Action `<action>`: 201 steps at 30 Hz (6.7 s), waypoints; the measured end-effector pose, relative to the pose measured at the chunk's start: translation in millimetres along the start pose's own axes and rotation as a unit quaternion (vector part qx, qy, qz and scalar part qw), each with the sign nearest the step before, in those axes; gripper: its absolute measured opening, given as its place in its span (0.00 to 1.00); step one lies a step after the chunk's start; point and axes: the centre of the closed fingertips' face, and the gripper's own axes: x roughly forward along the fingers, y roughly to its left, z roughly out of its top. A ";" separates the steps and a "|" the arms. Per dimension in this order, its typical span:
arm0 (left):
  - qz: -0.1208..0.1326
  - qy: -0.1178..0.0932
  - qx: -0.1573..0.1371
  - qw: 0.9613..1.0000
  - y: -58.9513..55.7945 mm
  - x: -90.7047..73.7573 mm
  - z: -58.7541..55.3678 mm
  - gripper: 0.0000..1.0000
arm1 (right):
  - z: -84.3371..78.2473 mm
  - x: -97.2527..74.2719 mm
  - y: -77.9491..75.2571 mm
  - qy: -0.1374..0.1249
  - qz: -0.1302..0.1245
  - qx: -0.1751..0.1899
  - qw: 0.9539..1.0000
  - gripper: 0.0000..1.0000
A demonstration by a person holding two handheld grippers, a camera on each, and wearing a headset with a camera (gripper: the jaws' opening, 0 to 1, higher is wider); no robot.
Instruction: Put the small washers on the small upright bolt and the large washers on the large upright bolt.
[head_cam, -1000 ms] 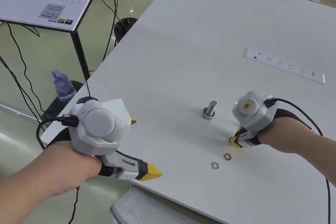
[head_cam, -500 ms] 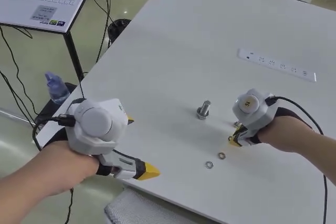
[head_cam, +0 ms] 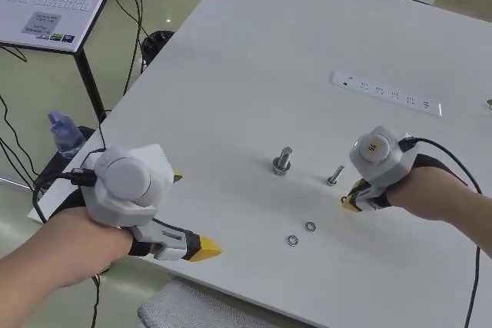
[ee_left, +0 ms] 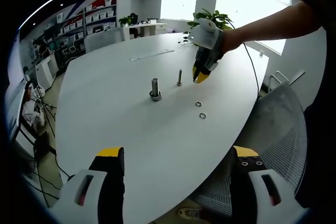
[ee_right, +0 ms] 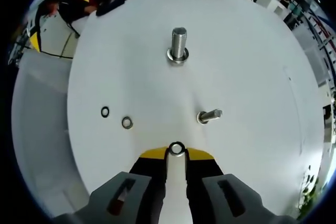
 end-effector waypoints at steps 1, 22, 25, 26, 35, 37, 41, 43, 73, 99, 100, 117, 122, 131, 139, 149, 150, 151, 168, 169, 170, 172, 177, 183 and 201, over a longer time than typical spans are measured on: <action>0.000 -0.001 -0.001 1.000 0.1 -0.2 0.4 0.83 | 1.2 -1.9 -4.0 -0.004 -0.003 0.004 1.000 0.14; 0.003 0.000 -0.005 1.000 3.1 -1.8 -5.8 0.84 | 42.1 -33.4 -23.4 -0.034 -0.026 -0.001 0.999 0.14; 0.003 0.000 -0.006 1.000 3.7 -1.9 -5.9 0.83 | 44.6 -34.1 -21.6 -0.032 -0.025 -0.005 0.999 0.14; 0.002 0.001 -0.006 1.000 3.9 -1.8 -6.3 0.83 | 45.2 -34.0 -21.8 -0.032 -0.026 -0.007 0.999 0.14; 0.006 0.012 -0.003 1.000 7.2 -1.6 -12.4 0.81 | 50.1 -31.1 -24.3 -0.030 -0.024 -0.009 0.999 0.14; 0.007 0.013 -0.004 1.000 8.2 -1.3 -14.1 0.81 | 50.0 -29.3 -25.1 -0.028 -0.023 -0.010 0.999 0.14; 0.007 0.013 -0.006 1.000 9.1 -0.7 -14.7 0.81 | 49.9 -26.7 -24.8 -0.025 -0.020 -0.012 0.999 0.14; 0.006 0.013 -0.006 1.000 8.9 -0.2 -14.7 0.81 | 48.9 -25.2 -25.2 -0.022 -0.020 -0.014 0.999 0.14; 0.002 0.012 -0.009 1.000 8.8 0.6 -11.8 0.77 | 40.6 -1.0 -24.8 -0.011 -0.010 -0.018 1.000 0.14; 0.007 0.025 -0.010 1.000 15.8 -5.3 -17.5 0.75 | 35.0 23.5 -22.0 -0.001 -0.009 -0.029 1.000 0.14; 0.007 0.025 -0.009 1.000 16.0 -4.9 -17.2 0.75 | 35.0 23.7 -21.8 -0.002 -0.009 -0.029 1.000 0.14; 0.002 0.019 -0.007 1.000 15.8 0.4 -11.1 0.76 | 34.5 24.4 -23.3 -0.001 -0.005 -0.035 0.999 0.14; 0.001 0.014 -0.007 1.000 14.4 1.1 -9.3 0.79 | 33.3 24.9 -23.6 0.001 -0.006 -0.041 0.999 0.15; -0.006 0.005 -0.008 1.000 14.4 2.6 -6.1 0.87 | 35.8 21.9 -22.9 -0.011 0.005 -0.033 0.999 0.27; -0.014 -0.009 -0.001 1.000 12.1 8.7 3.3 0.88 | 42.4 1.8 -20.8 -0.033 0.003 -0.031 0.999 0.31; -0.027 -0.037 0.014 0.999 8.1 21.7 17.9 0.98 | 57.5 -36.7 -18.1 -0.072 -0.005 -0.025 0.997 0.36; -0.031 -0.041 0.017 0.999 6.6 24.1 19.8 1.00 | 58.4 -39.8 -16.8 -0.076 -0.005 -0.024 0.997 0.36; -0.032 -0.040 0.018 0.999 6.3 25.7 20.3 0.99 | 58.4 -43.2 -14.6 -0.077 -0.006 -0.024 0.997 0.36; -0.038 -0.018 0.026 0.999 6.1 44.7 10.8 0.95 | 48.5 -53.8 31.4 -0.081 0.014 -0.032 0.996 0.35; -0.041 -0.016 0.026 0.999 5.0 46.0 9.2 0.95 | 46.4 -53.1 38.1 -0.079 0.017 -0.033 0.996 0.35; -0.040 -0.013 0.026 0.999 4.4 46.7 8.5 0.94 | 44.6 -52.2 42.3 -0.077 0.018 -0.034 0.996 0.35; -0.027 -0.019 0.014 0.999 8.9 46.6 11.3 0.94 | 41.6 -48.9 50.9 -0.074 0.022 -0.035 0.996 0.34; -0.037 -0.023 -0.002 0.999 4.6 47.9 12.9 0.91 | 38.1 -44.0 68.8 -0.073 0.030 -0.028 0.996 0.34; -0.036 -0.032 0.000 0.999 2.3 44.8 15.5 0.91 | 36.2 -40.0 83.4 -0.070 0.034 -0.028 0.997 0.33; -0.040 -0.026 0.008 0.999 -2.9 43.7 10.2 0.88 | 41.5 -3.1 84.1 -0.065 0.022 -0.017 0.998 0.30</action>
